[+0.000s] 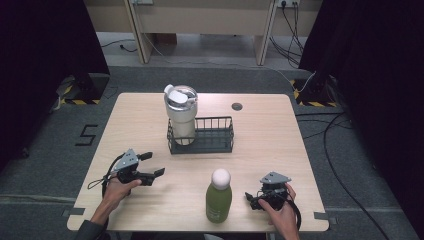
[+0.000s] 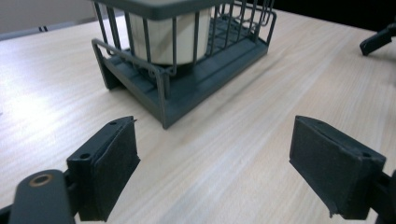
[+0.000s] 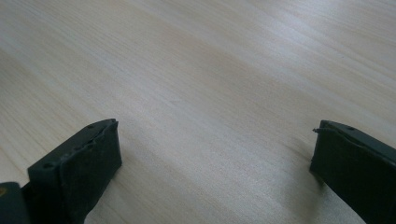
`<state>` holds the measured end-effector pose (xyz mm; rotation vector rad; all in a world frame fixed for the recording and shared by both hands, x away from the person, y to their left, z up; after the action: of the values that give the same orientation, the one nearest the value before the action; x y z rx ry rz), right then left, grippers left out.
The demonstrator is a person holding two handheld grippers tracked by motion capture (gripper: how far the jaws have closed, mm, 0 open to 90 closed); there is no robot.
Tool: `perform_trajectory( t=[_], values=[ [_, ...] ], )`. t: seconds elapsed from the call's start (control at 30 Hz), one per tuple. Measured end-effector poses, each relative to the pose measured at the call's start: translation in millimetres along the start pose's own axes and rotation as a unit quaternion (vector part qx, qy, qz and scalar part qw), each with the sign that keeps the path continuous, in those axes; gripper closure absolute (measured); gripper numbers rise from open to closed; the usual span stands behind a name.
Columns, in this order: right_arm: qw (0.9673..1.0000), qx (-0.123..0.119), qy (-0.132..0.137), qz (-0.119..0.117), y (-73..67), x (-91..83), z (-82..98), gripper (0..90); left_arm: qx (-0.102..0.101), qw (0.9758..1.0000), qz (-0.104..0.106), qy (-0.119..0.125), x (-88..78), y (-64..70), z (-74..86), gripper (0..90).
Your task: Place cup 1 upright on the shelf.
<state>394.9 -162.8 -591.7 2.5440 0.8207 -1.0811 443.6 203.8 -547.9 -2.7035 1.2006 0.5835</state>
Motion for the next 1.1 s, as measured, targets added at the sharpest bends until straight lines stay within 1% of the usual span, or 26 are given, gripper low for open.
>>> perform_trajectory(
  t=[0.07, 0.13, 0.27, 0.43, 0.53, 0.67, 0.8, 0.9, 0.97, 1.1],
  values=[
    [1.0, 0.0, 0.0, 0.0, 0.0, 0.0, 0.0, 1.7, 0.007, 0.9999, -0.006, -0.009, -2.0, 1.2, 3.6, 14.9],
    [1.0, 0.0, 0.0, 0.0, 0.0, 0.0, 0.0, 1.7, 0.007, 0.9998, -0.003, -0.016, -4.1, 3.9, 6.7, 14.9],
    [1.0, -0.001, 0.001, 0.001, 0.1, 0.0, -0.1, 1.7, 0.007, 0.9995, -0.005, -0.031, -8.8, 8.5, 13.3, 15.0],
    [1.0, -0.001, 0.001, 0.001, 0.1, 0.0, -0.1, 1.7, 0.004, 0.9985, -0.011, -0.054, -14.6, 9.4, 24.2, 14.9],
    [1.0, -0.001, 0.001, 0.001, 0.0, -0.1, -0.2, 1.7, 0.005, 0.998, -0.018, -0.06, -18.4, 10.1, 29.1, 15.0],
    [1.0, -0.001, 0.001, 0.001, 0.1, 0.0, -0.1, 1.7, 0.006, 0.9977, -0.02, -0.064, -23.3, 11.9, 32.9, 15.0],
    [1.0, -0.001, 0.001, 0.001, 0.1, 0.0, -0.1, 1.7, 0.015, 0.9964, -0.027, -0.079, -26.4, 13.4, 37.5, 15.0],
    [1.0, -0.001, 0.001, 0.001, 0.1, 0.0, -0.1, 1.7, 0.017, 0.9957, -0.028, -0.087, -27.3, 15.2, 40.4, 15.0],
    [1.0, -0.001, 0.001, 0.001, 0.0, -0.1, -0.1, 1.7, 0.022, 0.9946, -0.032, -0.096, -28.3, 15.0, 43.6, 15.0],
    [1.0, -0.001, 0.0, 0.0, 0.2, 0.0, 0.0, 1.7, 0.02, 0.9934, -0.034, -0.107, -29.9, 15.1, 48.2, 15.0]
  ],
)
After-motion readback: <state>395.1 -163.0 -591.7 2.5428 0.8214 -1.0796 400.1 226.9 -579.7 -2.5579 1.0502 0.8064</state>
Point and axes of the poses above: each handheld gripper's, and its own axes: x roughly forward along the jaws, z roughly out of its underside, y roughly to its right, the point moved 10 cm from there along x, roughly forward along the jaws, and after that the axes turned 1 degree about -y, right-handed, at the moved point
